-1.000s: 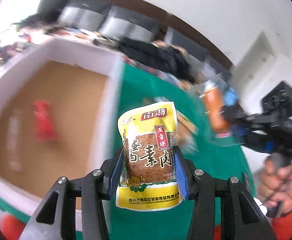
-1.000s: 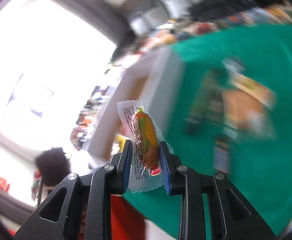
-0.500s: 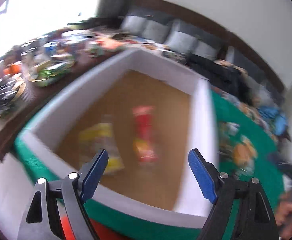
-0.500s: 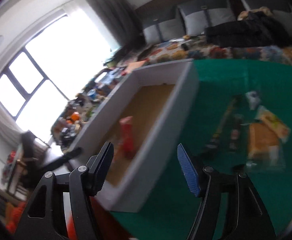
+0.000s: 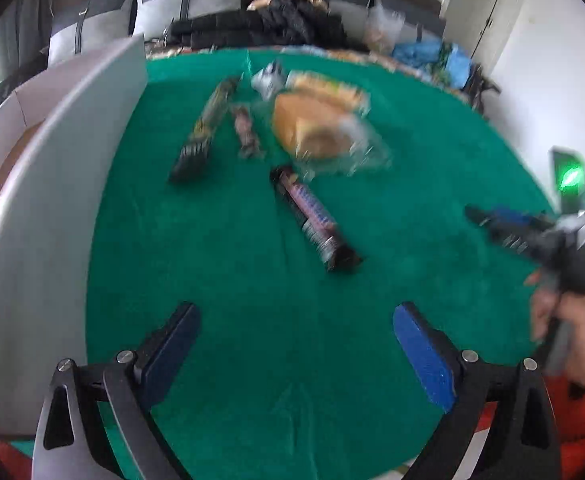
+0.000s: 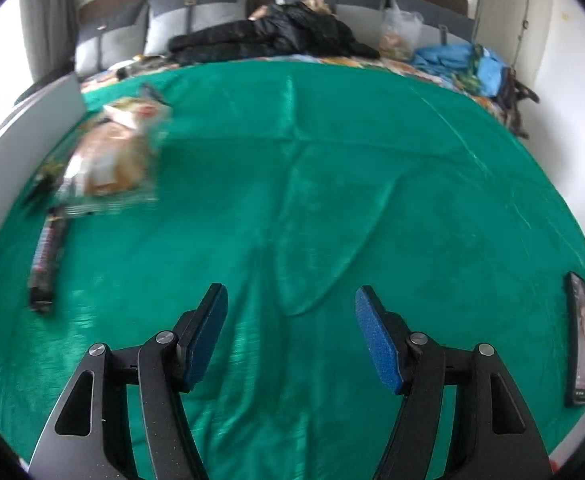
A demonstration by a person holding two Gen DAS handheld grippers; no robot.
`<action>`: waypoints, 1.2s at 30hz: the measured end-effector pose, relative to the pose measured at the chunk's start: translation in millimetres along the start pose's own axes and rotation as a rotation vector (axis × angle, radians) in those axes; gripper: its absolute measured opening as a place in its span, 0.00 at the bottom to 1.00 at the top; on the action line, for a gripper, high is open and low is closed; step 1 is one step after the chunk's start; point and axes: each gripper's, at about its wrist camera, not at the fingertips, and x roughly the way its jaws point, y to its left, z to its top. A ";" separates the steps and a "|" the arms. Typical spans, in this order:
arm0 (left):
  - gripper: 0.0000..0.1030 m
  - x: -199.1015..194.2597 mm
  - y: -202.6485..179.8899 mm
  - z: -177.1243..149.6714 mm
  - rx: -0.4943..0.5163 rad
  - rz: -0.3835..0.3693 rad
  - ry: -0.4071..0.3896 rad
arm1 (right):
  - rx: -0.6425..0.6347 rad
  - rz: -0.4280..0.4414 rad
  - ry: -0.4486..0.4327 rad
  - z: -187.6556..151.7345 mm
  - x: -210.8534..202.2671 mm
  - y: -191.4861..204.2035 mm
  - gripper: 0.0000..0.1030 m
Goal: Organize snacks
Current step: 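Move both tools back over the snacks on the bed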
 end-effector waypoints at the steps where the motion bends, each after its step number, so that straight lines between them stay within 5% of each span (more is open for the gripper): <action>1: 0.94 5.4 3.7 -1.9 -0.001 0.016 0.005 | 0.005 -0.004 0.005 2.1 4.9 -4.0 0.67; 4: 0.94 14.7 16.0 -3.9 -0.014 0.050 0.003 | 0.007 -0.010 0.022 8.5 18.2 -8.5 0.67; 11: 0.94 27.0 33.3 -17.9 -0.030 0.127 0.009 | 0.073 0.005 0.004 -8.2 -9.9 -31.5 0.86; 16: 1.00 33.5 26.3 -24.0 0.010 0.173 0.000 | 0.070 -0.006 0.010 -8.1 -10.2 -28.7 0.88; 36: 1.00 29.9 27.2 -30.5 0.028 0.169 -0.042 | 0.069 -0.008 0.014 -7.1 -8.7 -28.1 0.88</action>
